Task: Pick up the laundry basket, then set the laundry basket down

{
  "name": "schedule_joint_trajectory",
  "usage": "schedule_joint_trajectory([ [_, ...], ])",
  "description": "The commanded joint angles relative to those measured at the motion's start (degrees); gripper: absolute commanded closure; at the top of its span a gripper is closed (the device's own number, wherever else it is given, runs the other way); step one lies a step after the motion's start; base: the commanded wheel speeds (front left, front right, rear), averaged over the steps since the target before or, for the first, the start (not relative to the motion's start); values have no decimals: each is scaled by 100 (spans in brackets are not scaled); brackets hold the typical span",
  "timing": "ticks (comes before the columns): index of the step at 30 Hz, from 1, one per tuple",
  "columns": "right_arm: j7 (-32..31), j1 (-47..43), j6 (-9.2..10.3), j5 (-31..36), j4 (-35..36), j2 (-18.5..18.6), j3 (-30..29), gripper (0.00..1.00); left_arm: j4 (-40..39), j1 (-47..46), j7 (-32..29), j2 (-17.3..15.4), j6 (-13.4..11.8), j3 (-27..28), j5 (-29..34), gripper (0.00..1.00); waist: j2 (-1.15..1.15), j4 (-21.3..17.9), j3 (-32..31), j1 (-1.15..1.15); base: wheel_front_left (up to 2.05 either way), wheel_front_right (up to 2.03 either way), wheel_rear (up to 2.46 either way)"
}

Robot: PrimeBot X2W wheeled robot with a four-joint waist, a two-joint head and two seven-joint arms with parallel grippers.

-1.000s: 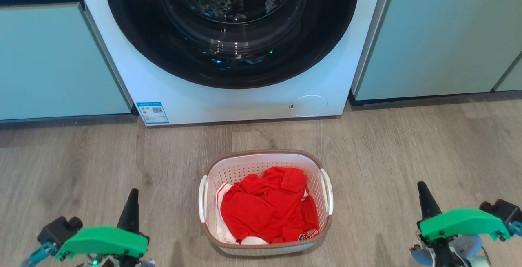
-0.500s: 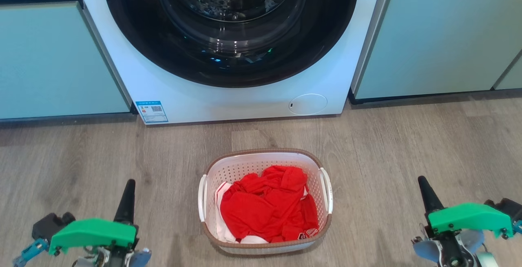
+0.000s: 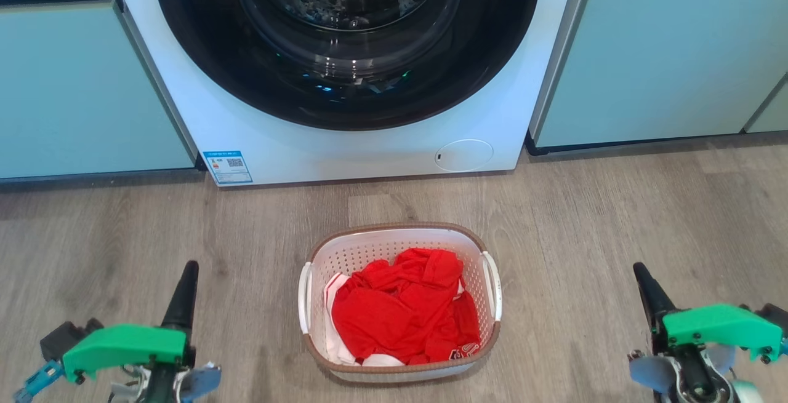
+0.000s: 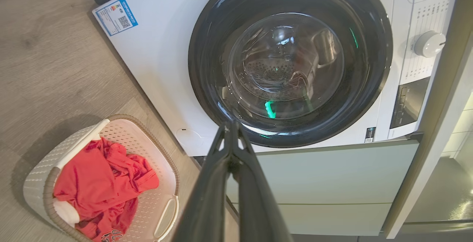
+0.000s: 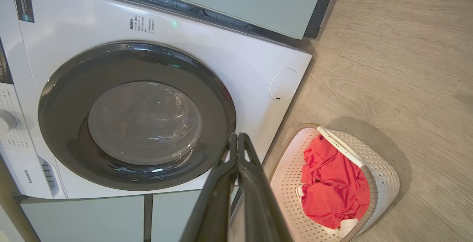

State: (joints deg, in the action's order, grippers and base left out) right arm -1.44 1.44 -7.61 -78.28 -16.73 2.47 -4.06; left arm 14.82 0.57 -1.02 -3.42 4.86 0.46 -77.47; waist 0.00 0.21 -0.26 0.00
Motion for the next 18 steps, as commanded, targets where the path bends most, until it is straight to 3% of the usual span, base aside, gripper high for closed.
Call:
schedule_joint_trajectory([
  [1,-63,340,10,-178,229,114,46,100,-156,-388,-59,-76,67,198,-191,100,0,-1,3,0,0,0,0],
  [18,-334,434,11,-1158,265,116,-97,100,-101,-596,-331,-65,215,386,-1259,100,0,-16,34,0,0,0,0],
])
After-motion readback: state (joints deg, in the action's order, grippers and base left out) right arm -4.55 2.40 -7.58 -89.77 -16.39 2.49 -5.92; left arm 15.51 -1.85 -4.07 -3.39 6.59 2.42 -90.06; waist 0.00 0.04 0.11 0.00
